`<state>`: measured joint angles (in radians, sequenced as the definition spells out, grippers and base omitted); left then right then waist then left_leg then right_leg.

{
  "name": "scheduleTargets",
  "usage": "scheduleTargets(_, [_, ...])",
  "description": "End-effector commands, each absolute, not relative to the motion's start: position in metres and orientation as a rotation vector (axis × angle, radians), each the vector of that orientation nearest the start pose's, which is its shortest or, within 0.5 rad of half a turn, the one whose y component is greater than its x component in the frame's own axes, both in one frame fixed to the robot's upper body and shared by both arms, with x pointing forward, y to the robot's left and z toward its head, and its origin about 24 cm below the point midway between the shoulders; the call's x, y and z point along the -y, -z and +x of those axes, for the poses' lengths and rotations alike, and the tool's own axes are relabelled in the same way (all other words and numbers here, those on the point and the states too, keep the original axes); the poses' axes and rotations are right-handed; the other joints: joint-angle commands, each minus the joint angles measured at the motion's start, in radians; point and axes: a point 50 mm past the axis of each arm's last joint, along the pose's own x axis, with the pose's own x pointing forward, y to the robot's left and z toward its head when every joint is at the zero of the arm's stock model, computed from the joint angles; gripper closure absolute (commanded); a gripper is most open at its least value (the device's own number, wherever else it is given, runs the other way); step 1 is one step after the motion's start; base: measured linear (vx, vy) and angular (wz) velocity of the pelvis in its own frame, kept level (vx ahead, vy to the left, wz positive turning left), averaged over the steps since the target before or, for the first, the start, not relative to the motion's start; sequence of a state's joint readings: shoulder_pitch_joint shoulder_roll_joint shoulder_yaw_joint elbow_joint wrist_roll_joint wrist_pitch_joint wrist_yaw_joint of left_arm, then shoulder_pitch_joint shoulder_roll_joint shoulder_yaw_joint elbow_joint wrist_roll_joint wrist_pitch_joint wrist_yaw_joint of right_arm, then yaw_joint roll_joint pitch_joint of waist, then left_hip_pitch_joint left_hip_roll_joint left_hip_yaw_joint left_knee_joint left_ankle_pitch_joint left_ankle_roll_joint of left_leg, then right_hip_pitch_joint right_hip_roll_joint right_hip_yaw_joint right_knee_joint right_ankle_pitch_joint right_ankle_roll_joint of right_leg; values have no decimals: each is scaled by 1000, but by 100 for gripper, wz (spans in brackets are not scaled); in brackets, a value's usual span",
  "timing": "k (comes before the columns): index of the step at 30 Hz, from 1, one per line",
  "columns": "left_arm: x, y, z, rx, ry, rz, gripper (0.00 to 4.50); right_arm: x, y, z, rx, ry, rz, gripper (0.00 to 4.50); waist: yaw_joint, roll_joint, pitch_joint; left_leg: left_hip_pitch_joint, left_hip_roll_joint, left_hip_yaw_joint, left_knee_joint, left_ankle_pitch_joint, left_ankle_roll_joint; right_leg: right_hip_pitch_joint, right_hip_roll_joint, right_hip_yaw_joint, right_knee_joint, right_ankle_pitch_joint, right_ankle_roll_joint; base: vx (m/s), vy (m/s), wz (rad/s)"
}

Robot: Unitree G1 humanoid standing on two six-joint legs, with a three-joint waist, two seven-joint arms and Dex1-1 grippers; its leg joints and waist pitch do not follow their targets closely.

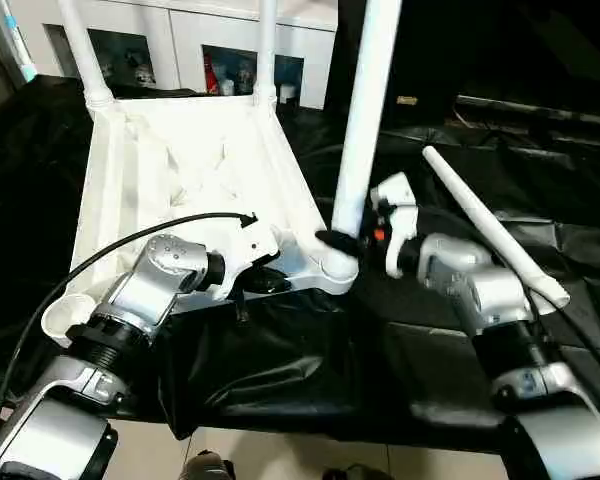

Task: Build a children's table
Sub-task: Insert table leg to table base

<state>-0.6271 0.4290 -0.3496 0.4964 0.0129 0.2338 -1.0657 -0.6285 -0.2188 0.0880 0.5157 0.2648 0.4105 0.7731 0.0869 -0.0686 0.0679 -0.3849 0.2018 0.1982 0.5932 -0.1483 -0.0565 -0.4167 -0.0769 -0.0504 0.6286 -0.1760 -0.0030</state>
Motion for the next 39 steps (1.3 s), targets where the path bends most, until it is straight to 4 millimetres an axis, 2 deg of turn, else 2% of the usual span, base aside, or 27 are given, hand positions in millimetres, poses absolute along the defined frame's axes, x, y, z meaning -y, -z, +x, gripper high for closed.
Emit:
scheduleTargets(1, [-138,-70,328,-462,1179,488,450,119,-73,340,-359,-893,82,259,2,7,-75,27,29,-18,-72,-296,-46,41,-64,41,-84,-304,-166,0,0,0])
scheduleTargets(12, [-137,-70,328,-458,1186,494,450,118,-68,344,-330,-855,167,259,2,9,-75,27,29,-19,-73,-305,-48,41,-65,40,-84,-296,-176,0,0,0])
scheduleTargets(16, [-139,-71,328,-458,1184,498,450,124,-60,341,-333,-822,230,259,3,11,-75,27,30,-19,-73,-305,-48,41,-65,40,-83,-284,-180,0,0,0])
scheduleTargets(17, [-139,-71,328,-459,1183,499,450,126,-58,340,-333,-813,244,259,3,12,-75,28,30,-19,-73,-307,-48,42,-65,40,-84,-283,-180,0,0,0])
scheduleTargets(18, [-139,-71,328,-459,1183,499,450,127,-56,339,-334,-806,252,259,5,20,-76,28,29,-20,-73,-307,-50,42,-65,40,-82,-276,-184,0,0,0])
scheduleTargets(19, [-140,-71,328,-460,1182,502,450,130,-50,337,-336,-785,276,259,3,17,-76,27,29,-19,-73,-306,-49,42,-65,40,-83,-272,-184,0,0,0])
scheduleTargets(20, [-141,-72,328,-461,1182,503,450,132,-47,335,-336,-771,291,259,4,18,-76,28,30,-19,-73,-315,-51,41,-66,40,-85,-276,-184,0,0,0])
scheduleTargets(22, [-141,-72,329,-462,1182,505,450,135,-40,332,-335,-741,335,259,4,25,-77,29,29,-21,-74,-323,-54,42,-65,40,-83,-271,-189,0,0,0])
scheduleTargets(23, [-140,-72,329,-462,1182,506,450,136,-37,331,-337,-727,351,259,3,23,-76,29,30,-20,-75,-332,-54,42,-65,39,-85,-275,-192,0,0,0])
scheduleTargets(24, [-140,-73,329,-462,1182,506,450,136,-36,330,-338,-722,356,259,3,29,-77,30,30,-21,-76,-339,-58,41,-63,39,-85,-269,-194,0,0,0])
scheduleTargets(25, [-140,-73,330,-461,1181,507,450,138,-31,328,-341,-706,369,259,3,29,-76,30,29,-22,-76,-342,-59,41,-62,38,-84,-267,-196,0,0,0])
scheduleTargets(27, [-140,-73,330,-459,1182,507,450,138,-24,324,-345,-679,393,259,4,38,-76,33,29,-24,-77,-366,-64,41,-63,38,-85,-277,-199,0,0,0])
scheduleTargets(28, [-139,-74,330,-459,1182,507,450,138,-23,323,-345,-676,397,259,2,34,-76,32,29,-23,-78,-373,-63,41,-63,38,-87,-284,-199,0,0,0])
scheduleTargets(30, [-139,-74,331,-458,1181,508,450,138,-18,320,-338,-658,419,259,3,41,-75,34,29,-24,-78,-383,-65,40,-64,38,-88,-295,-199,0,0,0])
scheduleTargets(32, [-140,-74,331,-457,1178,510,450,138,-13,316,-323,-638,436,259,3,41,-76,35,30,-25,-78,-398,-67,38,-64,38,-90,-297,-199,0,0,0])
scheduleTargets(33, [-140,-74,332,-456,1173,512,450,139,-11,314,-310,-632,427,259,3,45,-75,34,30,-27,-80,-406,-69,39,-63,37,-91,-299,-200,0,0,0])
scheduleTargets(35, [-141,-75,333,-455,1167,514,450,139,-8,311,-299,-629,412,259,3,43,-75,34,30,-26,-80,-407,-65,39,-63,37,-91,-296,-200,0,0,0])
scheduleTargets(39, [-142,-74,334,-455,1157,515,450,141,-5,304,-260,-615,422,259,4,45,-76,34,29,-25,-81,-404,-55,40,-64,38,-93,-309,-194,0,0,0])
